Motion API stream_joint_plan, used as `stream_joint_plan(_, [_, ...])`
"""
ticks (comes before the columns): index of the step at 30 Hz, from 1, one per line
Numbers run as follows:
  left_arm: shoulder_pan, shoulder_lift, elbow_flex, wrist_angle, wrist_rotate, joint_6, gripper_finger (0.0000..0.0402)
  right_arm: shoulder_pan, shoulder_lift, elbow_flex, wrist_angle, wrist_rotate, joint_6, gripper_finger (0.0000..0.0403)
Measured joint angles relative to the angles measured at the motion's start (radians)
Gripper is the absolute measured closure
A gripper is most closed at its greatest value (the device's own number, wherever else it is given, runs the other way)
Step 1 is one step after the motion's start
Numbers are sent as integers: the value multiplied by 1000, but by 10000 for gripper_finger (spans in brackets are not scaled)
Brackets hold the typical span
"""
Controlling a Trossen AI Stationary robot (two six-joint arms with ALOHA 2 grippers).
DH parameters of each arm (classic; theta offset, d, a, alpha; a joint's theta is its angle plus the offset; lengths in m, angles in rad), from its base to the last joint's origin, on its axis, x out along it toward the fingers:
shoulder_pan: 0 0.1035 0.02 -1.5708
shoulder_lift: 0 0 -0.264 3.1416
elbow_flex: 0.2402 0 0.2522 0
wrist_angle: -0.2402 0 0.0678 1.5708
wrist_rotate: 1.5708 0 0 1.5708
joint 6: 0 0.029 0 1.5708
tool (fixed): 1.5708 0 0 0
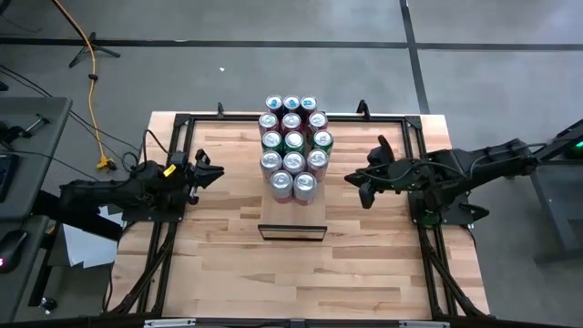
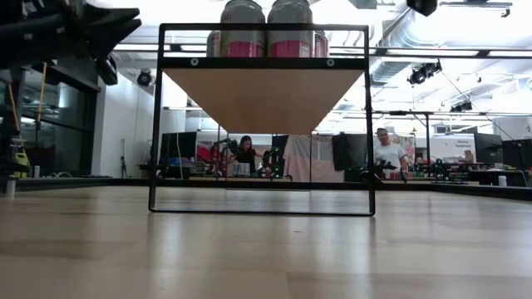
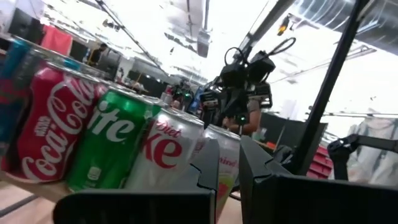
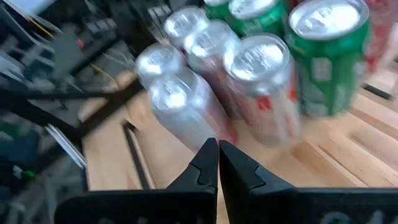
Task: Place canned beverage on shelf
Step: Return to Home Position
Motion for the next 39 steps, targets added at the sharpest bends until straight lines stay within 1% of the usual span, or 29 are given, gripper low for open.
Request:
stream_joint_plan(7, [0, -59, 1, -51, -28, 19, 401, 36, -52, 0, -188, -14, 9, 403])
stream_joint_plan(10, [0, -59, 1, -84, -22, -34, 401, 72, -94, -4, -275, -14, 3, 403])
stream_joint_plan(12, [0, -59, 1, -108, -21, -64, 401, 94, -152, -47, -271, -14, -13, 403])
stream_joint_plan(14, [0, -59, 1, -130, -21, -67, 401, 108, -243, -139, -204, -26, -38, 403])
stream_joint_plan(17, [0, -59, 1, -150, -20, -64, 401, 101, -413, -323, -12, -62, -110, 403])
stream_joint_plan(19, [0, -59, 1, -168, -20, -65, 401, 58, -531, -442, 154, -85, -204, 403])
stream_joint_plan(21, [0, -59, 1, -167, -20, -65, 401, -16, -635, -536, 287, -124, -291, 403])
stream_joint_plan(23, [0, -59, 1, -169, -20, -65, 401, -102, -729, -609, 330, -192, -344, 403])
stream_joint_plan(25, [0, -59, 1, -169, -20, -65, 401, -182, -816, -663, 331, -254, -370, 403])
stream_joint_plan(28, [0, -59, 1, -170, -20, -65, 401, -264, -934, -720, 338, -328, -390, 403])
stream_joint_plan(30, [0, -59, 1, -170, -20, -65, 401, -290, -996, -746, 339, -375, -398, 403])
stream_joint_plan(32, [0, -59, 1, -173, -20, -65, 401, -298, -1045, -774, 335, -385, -399, 403])
stream_joint_plan(35, [0, -59, 1, -174, -20, -65, 401, -297, -1045, -811, 344, -374, -396, 403])
stream_joint_plan(39, [0, -59, 1, -179, -19, -65, 401, -297, -1026, -901, 433, -365, -400, 403])
